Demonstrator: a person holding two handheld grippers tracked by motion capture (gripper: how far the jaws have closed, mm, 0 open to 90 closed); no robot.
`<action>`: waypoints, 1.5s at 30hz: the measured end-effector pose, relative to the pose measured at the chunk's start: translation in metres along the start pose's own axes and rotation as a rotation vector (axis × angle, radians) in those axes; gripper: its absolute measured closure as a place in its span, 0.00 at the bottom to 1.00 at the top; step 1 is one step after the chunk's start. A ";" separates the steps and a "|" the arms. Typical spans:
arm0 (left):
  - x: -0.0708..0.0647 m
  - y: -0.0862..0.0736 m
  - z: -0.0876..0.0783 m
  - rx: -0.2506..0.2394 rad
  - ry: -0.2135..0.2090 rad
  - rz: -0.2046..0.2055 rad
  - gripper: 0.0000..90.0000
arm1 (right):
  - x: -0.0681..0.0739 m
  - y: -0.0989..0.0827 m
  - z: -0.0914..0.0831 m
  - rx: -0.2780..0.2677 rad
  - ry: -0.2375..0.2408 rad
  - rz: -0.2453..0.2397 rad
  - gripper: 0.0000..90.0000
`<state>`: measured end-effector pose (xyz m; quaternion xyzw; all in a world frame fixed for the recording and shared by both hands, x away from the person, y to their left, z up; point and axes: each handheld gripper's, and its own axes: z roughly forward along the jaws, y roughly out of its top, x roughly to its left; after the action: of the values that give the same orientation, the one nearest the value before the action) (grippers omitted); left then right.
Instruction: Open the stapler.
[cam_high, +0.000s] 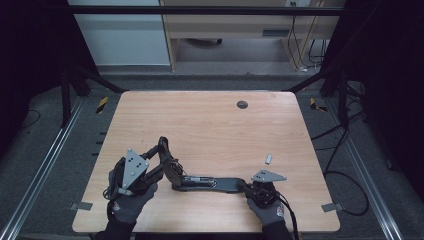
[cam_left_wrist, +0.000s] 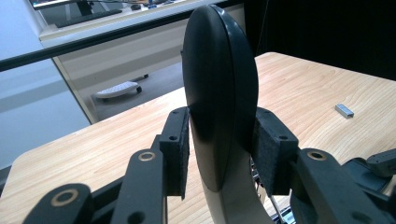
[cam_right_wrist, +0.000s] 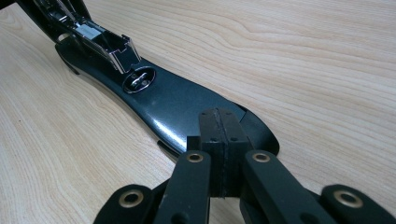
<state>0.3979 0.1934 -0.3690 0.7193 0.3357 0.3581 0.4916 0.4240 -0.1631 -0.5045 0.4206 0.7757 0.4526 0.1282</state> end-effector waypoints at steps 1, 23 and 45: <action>0.001 -0.001 0.000 -0.004 0.001 -0.009 0.66 | 0.000 0.000 0.000 0.001 0.001 -0.001 1.00; 0.017 -0.015 -0.011 -0.024 0.026 -0.094 0.65 | 0.000 0.000 0.000 -0.002 0.001 0.003 1.00; 0.041 -0.038 -0.021 -0.044 0.032 -0.188 0.62 | 0.000 0.001 0.001 -0.001 0.000 0.003 1.00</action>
<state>0.3959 0.2482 -0.3915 0.6679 0.4016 0.3292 0.5331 0.4246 -0.1623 -0.5043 0.4217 0.7749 0.4532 0.1278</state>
